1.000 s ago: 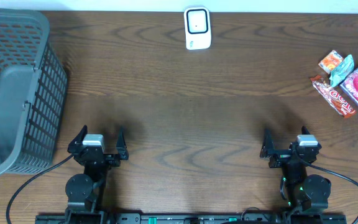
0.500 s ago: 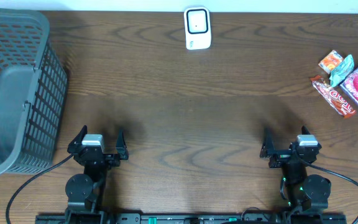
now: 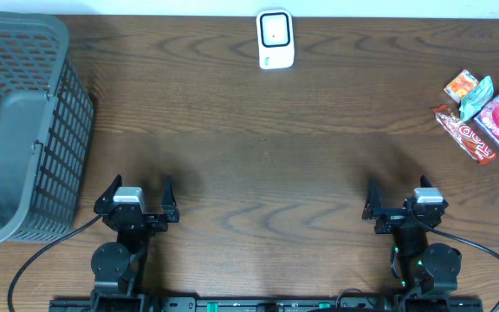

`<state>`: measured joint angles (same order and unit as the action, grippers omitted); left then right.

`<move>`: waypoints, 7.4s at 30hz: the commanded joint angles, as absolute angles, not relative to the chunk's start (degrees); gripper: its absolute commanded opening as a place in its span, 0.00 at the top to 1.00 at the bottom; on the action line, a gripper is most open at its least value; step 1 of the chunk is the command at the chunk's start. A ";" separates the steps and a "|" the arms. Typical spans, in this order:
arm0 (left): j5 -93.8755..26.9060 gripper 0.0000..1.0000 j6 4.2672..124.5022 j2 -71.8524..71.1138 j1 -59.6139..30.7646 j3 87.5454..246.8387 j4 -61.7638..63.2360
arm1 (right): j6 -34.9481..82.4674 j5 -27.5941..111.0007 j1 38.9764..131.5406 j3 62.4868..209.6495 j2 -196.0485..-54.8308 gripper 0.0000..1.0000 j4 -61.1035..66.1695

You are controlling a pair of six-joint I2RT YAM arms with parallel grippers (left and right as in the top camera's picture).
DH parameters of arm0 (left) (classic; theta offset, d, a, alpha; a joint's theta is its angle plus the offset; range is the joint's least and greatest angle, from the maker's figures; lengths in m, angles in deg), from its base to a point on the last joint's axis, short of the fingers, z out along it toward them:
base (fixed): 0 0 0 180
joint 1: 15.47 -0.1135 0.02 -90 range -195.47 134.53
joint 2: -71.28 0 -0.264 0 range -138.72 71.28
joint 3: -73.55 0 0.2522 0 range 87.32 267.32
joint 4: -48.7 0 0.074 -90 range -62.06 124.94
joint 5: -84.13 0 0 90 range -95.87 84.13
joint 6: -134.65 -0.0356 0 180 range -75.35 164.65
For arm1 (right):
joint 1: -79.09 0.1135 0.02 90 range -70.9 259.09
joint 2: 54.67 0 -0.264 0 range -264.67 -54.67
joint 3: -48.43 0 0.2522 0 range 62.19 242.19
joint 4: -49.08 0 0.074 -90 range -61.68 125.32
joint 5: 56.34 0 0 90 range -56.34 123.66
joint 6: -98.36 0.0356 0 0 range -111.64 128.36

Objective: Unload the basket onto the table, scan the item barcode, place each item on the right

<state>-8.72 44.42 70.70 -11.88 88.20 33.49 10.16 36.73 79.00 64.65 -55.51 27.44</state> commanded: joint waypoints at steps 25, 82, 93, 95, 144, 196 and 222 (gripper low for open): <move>-8.70 0.02 42.91 71.20 -11.64 87.52 30.76 | 8.94 36.82 78.69 64.19 -55.09 0.01 27.50; -7.80 0.02 43.15 71.05 -11.64 87.55 30.89 | 8.94 36.82 78.69 64.19 -55.09 0.01 27.50; -7.80 0.02 43.17 71.05 -11.64 87.55 30.89 | 8.94 36.82 78.69 64.19 -55.09 0.01 27.50; -7.80 0.02 43.15 71.05 -11.64 87.55 30.89 | 8.94 36.82 78.69 64.19 -55.09 0.01 27.50; -7.80 0.02 43.17 71.05 -11.64 87.55 30.89 | 9.20 36.60 78.87 63.30 -54.94 0.01 29.38; -7.80 0.02 43.15 71.05 -11.64 87.55 30.89 | 9.18 37.01 78.87 63.30 -54.96 0.01 29.56; -7.80 0.02 43.15 71.05 -11.64 87.55 30.89 | 9.18 37.01 78.87 63.30 -55.01 0.01 29.56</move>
